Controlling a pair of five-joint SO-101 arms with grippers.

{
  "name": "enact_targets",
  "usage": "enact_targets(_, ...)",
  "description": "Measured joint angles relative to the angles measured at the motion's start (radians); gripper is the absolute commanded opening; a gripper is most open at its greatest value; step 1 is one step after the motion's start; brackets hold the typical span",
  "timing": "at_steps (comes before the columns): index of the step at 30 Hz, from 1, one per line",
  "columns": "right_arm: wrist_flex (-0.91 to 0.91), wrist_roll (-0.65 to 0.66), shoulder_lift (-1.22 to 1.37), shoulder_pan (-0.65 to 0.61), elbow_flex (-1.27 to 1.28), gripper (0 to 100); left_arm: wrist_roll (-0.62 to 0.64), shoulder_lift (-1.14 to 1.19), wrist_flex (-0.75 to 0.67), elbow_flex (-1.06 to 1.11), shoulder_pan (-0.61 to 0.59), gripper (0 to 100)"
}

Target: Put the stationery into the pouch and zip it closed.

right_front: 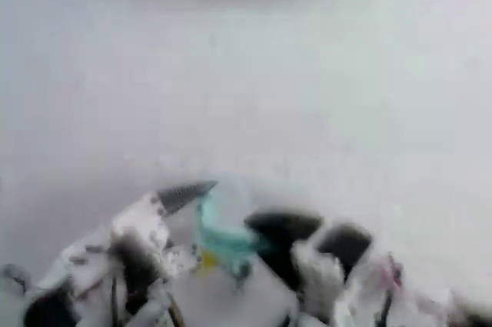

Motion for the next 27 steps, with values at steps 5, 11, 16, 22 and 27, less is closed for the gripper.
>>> enact_targets(5,0.032,0.025,0.025,-0.095,-0.008,1.8,0.035,0.002,-0.026,0.0,0.009,27)
enact_targets(11,0.051,0.066,0.023,-0.109,-0.021,1.8,0.037,0.002,-0.034,0.0,0.008,27)
enact_targets(16,0.051,0.068,0.026,-0.109,-0.023,1.8,0.037,0.002,-0.034,0.0,0.008,15)
enact_targets(22,0.037,0.068,0.026,-0.109,-0.029,1.8,0.037,0.005,-0.034,0.002,0.109,4)
enact_targets(27,0.035,0.066,0.025,-0.107,-0.029,7.6,0.037,0.02,-0.032,0.002,0.141,2)
